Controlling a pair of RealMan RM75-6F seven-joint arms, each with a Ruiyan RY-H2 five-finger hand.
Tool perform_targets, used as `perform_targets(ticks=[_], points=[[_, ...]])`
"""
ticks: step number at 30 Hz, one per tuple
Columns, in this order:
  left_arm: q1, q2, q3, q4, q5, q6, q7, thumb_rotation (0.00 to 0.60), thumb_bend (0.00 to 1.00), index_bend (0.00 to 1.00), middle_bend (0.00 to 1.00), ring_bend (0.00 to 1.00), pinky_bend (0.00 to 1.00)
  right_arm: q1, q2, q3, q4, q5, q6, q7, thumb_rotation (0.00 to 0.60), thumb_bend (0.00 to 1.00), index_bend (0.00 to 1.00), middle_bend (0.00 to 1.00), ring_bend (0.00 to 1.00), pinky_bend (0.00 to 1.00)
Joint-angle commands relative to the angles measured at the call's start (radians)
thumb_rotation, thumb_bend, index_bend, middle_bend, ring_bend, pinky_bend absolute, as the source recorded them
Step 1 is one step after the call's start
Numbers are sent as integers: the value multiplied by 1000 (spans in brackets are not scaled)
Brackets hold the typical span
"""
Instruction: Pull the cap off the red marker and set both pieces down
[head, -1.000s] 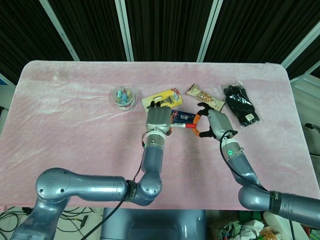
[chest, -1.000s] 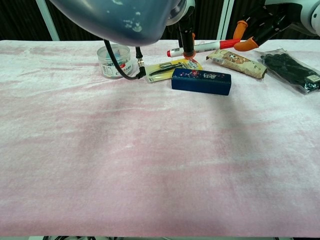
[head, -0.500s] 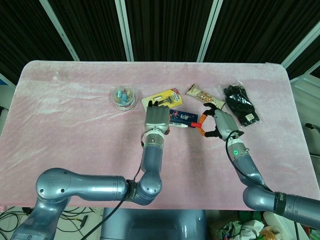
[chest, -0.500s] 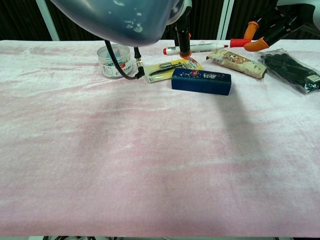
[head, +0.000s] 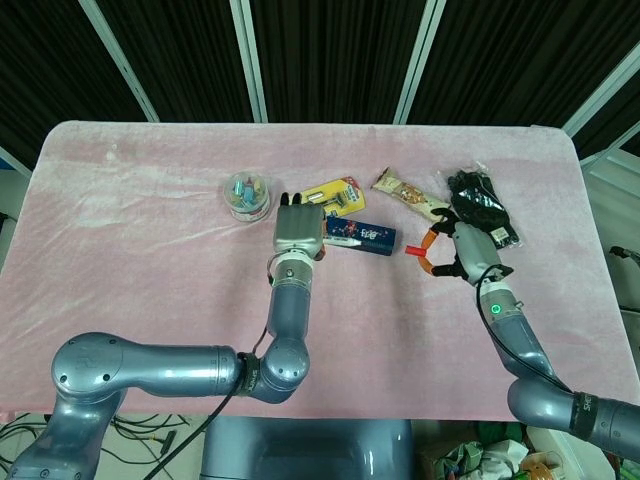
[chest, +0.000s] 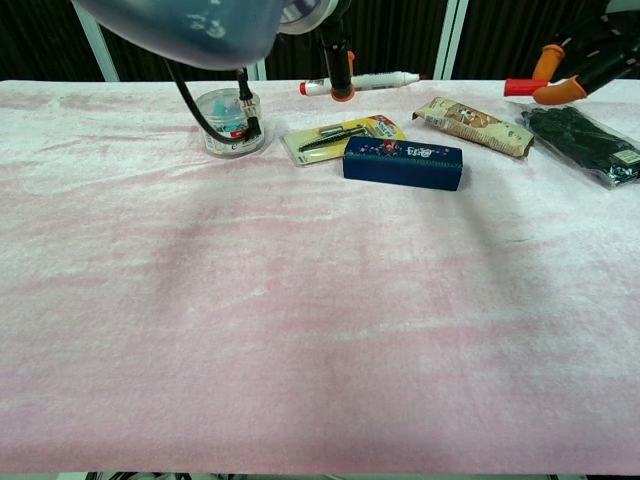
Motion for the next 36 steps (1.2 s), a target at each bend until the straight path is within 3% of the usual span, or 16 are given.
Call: perform_targets(ticks=[1, 7, 17, 24, 31, 36], points=[[63, 55, 32, -64, -12, -8, 5, 600, 554, 731, 311, 70, 50, -27, 6, -14, 26, -23, -10, 33, 600, 403, 844, 134, 223, 254], [151, 119, 82, -137, -14, -45, -12, 600, 554, 730, 311, 70, 50, -59, -27, -30, 77, -68, -15, 82, 600, 404, 843, 132, 222, 254], [305, 218, 237, -252, 40, -152, -76, 600, 554, 726, 311, 70, 49, -106, -187, -82, 195, -209, 28, 130, 600, 401, 844, 130, 223, 254], [318, 181, 301, -197, 114, -165, -119, 600, 554, 674, 306, 70, 49, -104, -260, -89, 230, -244, 22, 133, 600, 398, 843, 129, 222, 253], [310, 118, 312, -116, 91, -181, -146, 600, 541, 619, 281, 56, 46, -96, -328, -96, 250, -255, 0, 127, 600, 371, 838, 122, 214, 253], [300, 92, 323, -82, 82, -191, -137, 600, 457, 550, 268, 45, 38, -85, -349, -97, 251, -251, -11, 97, 600, 286, 687, 101, 194, 249]])
